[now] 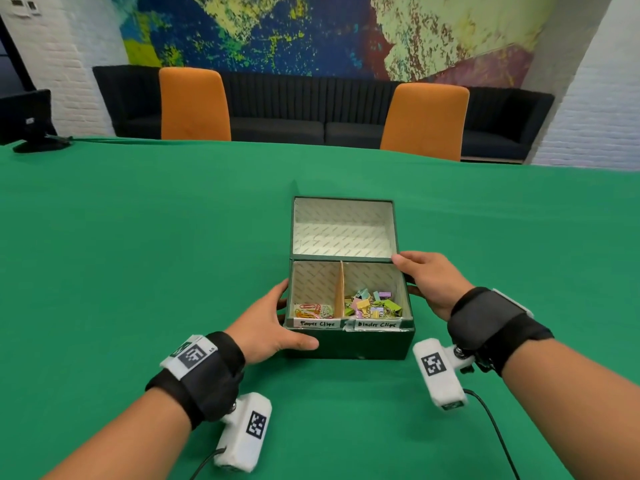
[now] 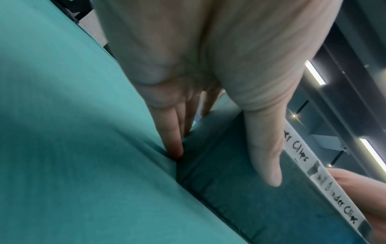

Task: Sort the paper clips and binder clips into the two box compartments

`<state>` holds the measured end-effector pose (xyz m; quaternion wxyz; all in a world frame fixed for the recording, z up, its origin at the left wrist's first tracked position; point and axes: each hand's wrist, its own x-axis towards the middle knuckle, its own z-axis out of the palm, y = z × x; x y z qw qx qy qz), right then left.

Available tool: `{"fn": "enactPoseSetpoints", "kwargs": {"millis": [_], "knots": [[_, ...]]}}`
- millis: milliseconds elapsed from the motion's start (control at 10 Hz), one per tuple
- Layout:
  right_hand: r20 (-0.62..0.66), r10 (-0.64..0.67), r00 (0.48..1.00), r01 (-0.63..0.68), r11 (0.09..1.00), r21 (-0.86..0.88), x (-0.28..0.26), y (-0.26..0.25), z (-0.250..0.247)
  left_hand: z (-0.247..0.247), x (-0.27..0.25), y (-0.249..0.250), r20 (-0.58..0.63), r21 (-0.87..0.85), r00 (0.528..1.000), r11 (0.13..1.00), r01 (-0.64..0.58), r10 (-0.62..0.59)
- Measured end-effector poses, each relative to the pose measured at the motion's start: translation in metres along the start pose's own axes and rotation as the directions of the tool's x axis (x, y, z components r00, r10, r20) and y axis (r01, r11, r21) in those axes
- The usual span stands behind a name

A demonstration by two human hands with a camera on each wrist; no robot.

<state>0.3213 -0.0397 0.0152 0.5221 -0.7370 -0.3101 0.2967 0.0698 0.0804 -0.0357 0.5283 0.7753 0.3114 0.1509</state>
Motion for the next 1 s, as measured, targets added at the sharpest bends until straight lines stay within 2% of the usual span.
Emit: {"fn": "enactPoseSetpoints", "kwargs": {"millis": [100, 300, 400, 500, 600, 700, 800, 900, 1000], "knots": [[-0.008, -0.05, 0.999, 0.05, 0.998, 0.025, -0.002, 0.001, -0.003, 0.001, -0.003, 0.001, -0.002, -0.041, 1.0, 0.999, 0.01, -0.01], [0.018, -0.268, 0.963, 0.266, 0.962, 0.055, -0.013, -0.005, -0.005, 0.006, -0.007, 0.001, -0.06, -0.12, 0.998, 0.993, 0.019, -0.027], [0.089, -0.377, 0.922, 0.387, 0.9, -0.2, -0.024, -0.002, -0.012, 0.007, -0.005, -0.004, -0.076, -0.154, 0.997, 0.988, 0.02, -0.032], [0.258, -0.404, 0.877, 0.478, 0.785, -0.394, -0.037, 0.01, -0.02, 0.007, -0.005, -0.005, -0.083, -0.146, 0.996, 0.989, 0.021, -0.034], [0.325, -0.409, 0.853, 0.522, 0.657, -0.544, -0.046, 0.017, -0.021, 0.007, -0.007, -0.004, -0.089, -0.123, 0.995, 0.992, 0.035, -0.046], [0.299, -0.378, 0.876, 0.477, 0.597, -0.645, -0.053, 0.009, -0.02, 0.01, -0.011, -0.003, -0.103, -0.076, 0.994, 0.996, 0.036, -0.044], [0.247, -0.193, 0.949, 0.314, 0.61, -0.727, -0.069, 0.008, -0.016, 0.015, -0.022, 0.002, -0.06, 0.133, 0.996, 0.988, 0.078, -0.071], [0.316, 0.173, 0.933, 0.215, 0.438, -0.873, -0.095, 0.023, -0.006, 0.015, -0.044, 0.008, -0.014, 0.465, 0.995, 0.88, 0.098, -0.104], [0.32, 0.223, 0.921, 0.227, 0.362, -0.904, -0.121, 0.032, -0.006, 0.01, -0.076, 0.017, 0.018, 0.731, 0.989, 0.677, 0.087, -0.146]]}}
